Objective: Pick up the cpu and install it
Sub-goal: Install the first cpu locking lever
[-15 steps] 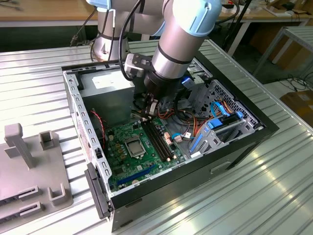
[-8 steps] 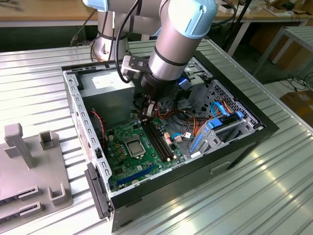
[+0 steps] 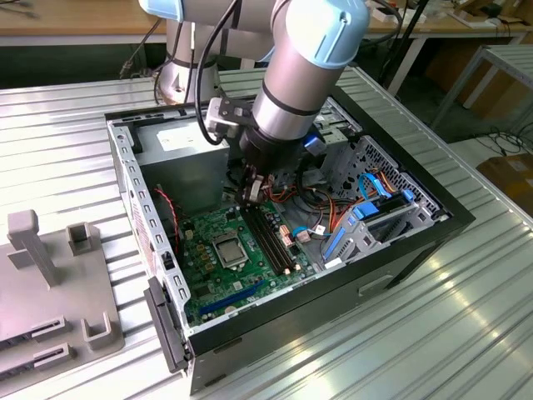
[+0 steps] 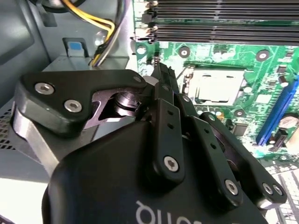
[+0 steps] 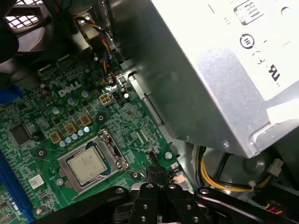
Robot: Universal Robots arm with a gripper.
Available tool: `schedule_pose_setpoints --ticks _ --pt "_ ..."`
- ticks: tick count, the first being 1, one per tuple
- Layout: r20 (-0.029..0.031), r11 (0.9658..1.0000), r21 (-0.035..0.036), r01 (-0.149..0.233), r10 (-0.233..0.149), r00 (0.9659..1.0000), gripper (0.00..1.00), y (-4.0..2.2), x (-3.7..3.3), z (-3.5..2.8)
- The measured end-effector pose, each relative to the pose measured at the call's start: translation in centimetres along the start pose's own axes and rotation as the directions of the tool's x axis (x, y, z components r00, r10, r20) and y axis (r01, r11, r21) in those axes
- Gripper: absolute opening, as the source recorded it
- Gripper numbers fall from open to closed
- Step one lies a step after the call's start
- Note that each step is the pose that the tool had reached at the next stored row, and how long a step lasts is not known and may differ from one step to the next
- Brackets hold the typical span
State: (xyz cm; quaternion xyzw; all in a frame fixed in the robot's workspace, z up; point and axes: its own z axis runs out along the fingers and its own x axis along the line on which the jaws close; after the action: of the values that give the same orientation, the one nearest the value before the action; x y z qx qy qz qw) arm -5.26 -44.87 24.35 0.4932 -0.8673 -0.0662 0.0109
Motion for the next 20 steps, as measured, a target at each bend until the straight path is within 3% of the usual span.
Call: schedule_pose_setpoints --ticks 5,9,13,17,20 --pt "-0.0089 0.9999 0.0043 0.01 -0.01 0.9999 0.11 -0.18 0.45 -0.04" --pt "-0.0143 0.9986 0.0026 0.054 -0.054 0.9985 0.11 -0.17 0.55 -0.05" --pt "-0.0196 0.995 0.0008 0.1 -0.1 0.9948 0.11 -0.16 0.64 -0.05" --pt "-0.0259 0.9878 -0.0019 0.156 -0.156 0.9875 0.11 -0.16 0.75 -0.05" --pt "-0.0318 0.9782 -0.0044 0.208 -0.208 0.9777 0.11 -0.19 0.82 -0.07"
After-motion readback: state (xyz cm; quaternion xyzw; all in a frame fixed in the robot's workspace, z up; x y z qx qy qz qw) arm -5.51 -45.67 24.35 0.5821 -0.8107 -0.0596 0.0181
